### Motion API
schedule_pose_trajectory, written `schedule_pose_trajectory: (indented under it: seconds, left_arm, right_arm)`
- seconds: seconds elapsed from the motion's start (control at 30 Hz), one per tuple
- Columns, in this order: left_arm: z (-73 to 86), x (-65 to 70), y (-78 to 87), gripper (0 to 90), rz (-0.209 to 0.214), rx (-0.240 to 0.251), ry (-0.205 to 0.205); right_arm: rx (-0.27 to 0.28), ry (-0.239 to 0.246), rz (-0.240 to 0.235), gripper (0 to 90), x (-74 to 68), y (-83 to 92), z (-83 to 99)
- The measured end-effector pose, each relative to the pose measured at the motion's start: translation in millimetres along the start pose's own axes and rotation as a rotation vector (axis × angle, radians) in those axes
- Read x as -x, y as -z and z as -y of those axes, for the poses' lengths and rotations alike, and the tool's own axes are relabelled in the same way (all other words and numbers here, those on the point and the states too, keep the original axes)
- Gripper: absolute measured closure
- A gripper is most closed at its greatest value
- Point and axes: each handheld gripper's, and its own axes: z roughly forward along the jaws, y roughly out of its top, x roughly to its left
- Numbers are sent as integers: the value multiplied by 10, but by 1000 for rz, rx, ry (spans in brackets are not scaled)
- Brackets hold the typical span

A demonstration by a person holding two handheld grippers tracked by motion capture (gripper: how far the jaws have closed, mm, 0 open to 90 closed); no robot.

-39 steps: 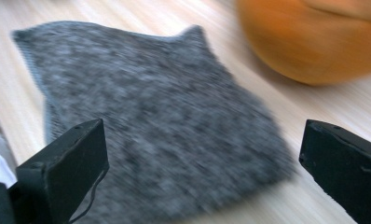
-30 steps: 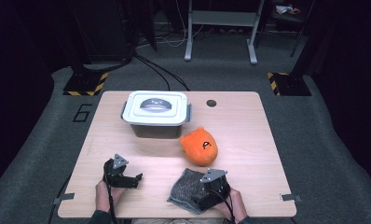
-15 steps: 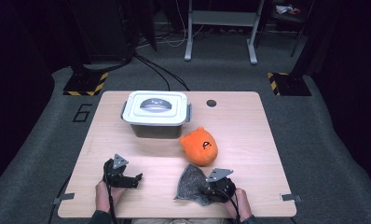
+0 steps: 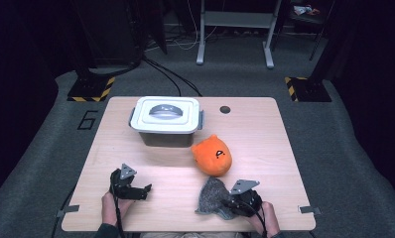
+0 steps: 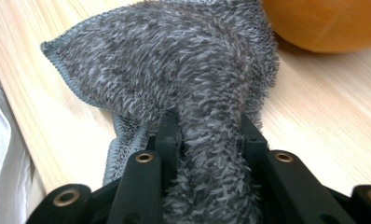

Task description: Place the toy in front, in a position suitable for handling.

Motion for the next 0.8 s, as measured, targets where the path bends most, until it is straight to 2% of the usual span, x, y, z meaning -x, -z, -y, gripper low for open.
schedule_pose_trajectory:
  seconds: [0.03,0.2,0.43,0.47,0.73,0.77,0.8]
  left_arm:
    - [0,0,0,1,0,0,0]
    - [0,0,0,1,0,0,0]
    - [0,1,-1,1,0,1,1]
    - [0,1,0,1,0,1,1]
    - [0,0,0,1,0,1,1]
    - [0,1,-1,1,0,1,1]
    - [0,0,-1,1,0,1,1]
  right_arm:
    - [-9,13,-3,681,21,20,12]
    - [-15,-10,28,679,74,120,113]
    - [-19,-72,73,677,170,271,269]
    - [-16,-68,86,677,192,293,292]
    - [8,-157,161,677,331,473,411]
    - [10,-148,171,676,360,500,424]
    - [14,-174,180,676,372,520,430]
